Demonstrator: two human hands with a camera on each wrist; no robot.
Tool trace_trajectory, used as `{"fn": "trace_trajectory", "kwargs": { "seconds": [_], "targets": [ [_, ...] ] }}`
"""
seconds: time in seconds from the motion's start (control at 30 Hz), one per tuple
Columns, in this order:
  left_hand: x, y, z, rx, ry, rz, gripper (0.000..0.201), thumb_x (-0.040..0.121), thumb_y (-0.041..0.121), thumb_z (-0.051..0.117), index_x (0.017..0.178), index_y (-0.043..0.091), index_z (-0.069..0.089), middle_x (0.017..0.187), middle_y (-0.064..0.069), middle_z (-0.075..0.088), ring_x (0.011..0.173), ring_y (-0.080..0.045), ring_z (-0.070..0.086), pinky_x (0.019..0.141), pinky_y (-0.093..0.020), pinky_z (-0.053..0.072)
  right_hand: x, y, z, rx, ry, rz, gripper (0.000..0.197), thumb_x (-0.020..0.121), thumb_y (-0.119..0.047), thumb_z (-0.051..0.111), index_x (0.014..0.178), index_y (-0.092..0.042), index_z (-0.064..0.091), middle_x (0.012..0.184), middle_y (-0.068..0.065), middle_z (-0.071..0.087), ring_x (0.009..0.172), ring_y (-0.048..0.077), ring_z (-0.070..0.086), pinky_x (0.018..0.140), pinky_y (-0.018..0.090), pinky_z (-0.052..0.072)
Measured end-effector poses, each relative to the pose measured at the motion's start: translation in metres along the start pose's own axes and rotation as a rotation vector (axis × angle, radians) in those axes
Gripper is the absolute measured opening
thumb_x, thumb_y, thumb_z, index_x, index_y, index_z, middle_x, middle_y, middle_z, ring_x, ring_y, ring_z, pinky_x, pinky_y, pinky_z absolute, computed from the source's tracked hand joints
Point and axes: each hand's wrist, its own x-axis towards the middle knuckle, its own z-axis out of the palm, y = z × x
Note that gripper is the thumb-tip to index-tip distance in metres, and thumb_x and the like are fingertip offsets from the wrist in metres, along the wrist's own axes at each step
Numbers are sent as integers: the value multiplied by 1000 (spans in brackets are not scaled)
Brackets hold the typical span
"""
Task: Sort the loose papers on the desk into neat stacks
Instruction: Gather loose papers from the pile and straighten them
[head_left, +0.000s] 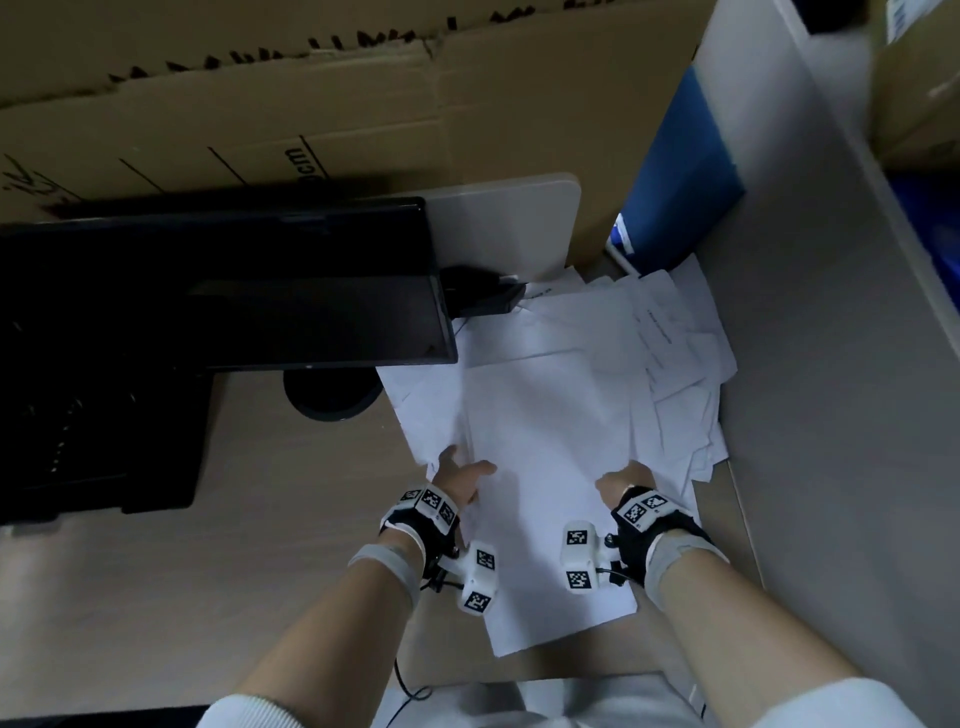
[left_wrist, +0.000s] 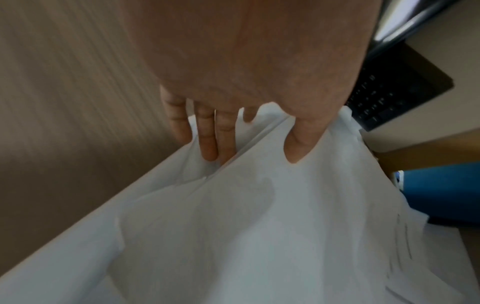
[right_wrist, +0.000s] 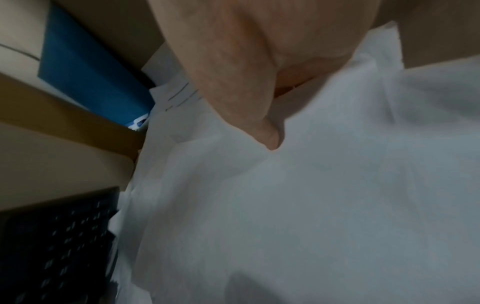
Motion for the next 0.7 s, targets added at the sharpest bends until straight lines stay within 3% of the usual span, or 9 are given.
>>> {"fn": "trace_trajectory", "kwargs": {
  "seconds": [0.07,0.13,0.2,0.3,0.4,0.47,0.53,0.63,0.7],
  "targets": [
    [-8,8,11,91,14,9,68,90,23,68,147,11,32,123,-22,59,87,-31,62,64,-31,46,5,12,-12,-19,75,5,35,103,-8,41,135,0,51,141,15,53,132,28,49,102,30,38],
    [-11,15,25,158,-11,46,57,91,26,65,137,2,43,106,-19,60,81,-31,60,68,-33,49,1,20,-25,72,115,29,37,100,-10,47,132,6,52,134,22,56,124,34,54,92,34,43],
    [-10,17,40,229,-50,79,67,86,32,68,136,-5,44,116,-23,60,103,-38,62,85,-40,52,-4,26,-35,80,74,54,36,99,-21,54,121,6,57,120,22,60,104,34,59,83,36,44],
    [14,0,60,336,-76,133,87,70,42,76,141,1,45,140,-14,55,128,-34,53,108,-42,43,-6,33,-39,150,-36,77,42,94,-47,60,101,-5,55,88,9,55,74,25,50,64,30,38],
    [5,3,62,440,-74,183,76,80,30,75,143,1,46,140,-13,55,131,-33,51,110,-41,41,-2,39,-34,132,-68,45,64,91,-36,68,138,1,45,112,12,56,98,29,55,74,30,44],
    [-15,17,53,494,-29,239,50,90,15,68,135,-1,54,132,-14,61,124,-33,57,105,-35,45,1,42,-28,158,-47,13,58,89,-18,70,138,5,47,133,16,56,114,33,56,92,37,48],
    [-13,24,39,502,15,270,38,92,11,65,128,2,61,127,-12,65,120,-31,60,102,-33,46,-2,39,-24,223,-58,-15,41,87,-7,67,124,4,55,130,19,56,104,34,58,88,43,49],
    [-13,34,19,436,112,279,37,90,16,66,126,8,63,128,-12,66,117,-32,61,104,-42,48,-11,25,-17,297,-154,-78,58,89,-8,65,141,-4,40,136,15,45,121,43,52,94,46,48],
    [-11,41,8,554,209,282,46,90,24,65,133,8,57,139,-13,55,127,-35,52,107,-43,44,-9,17,-10,325,-205,-141,58,89,-11,68,141,-9,43,138,11,48,124,36,51,94,41,47]
  ]
}}
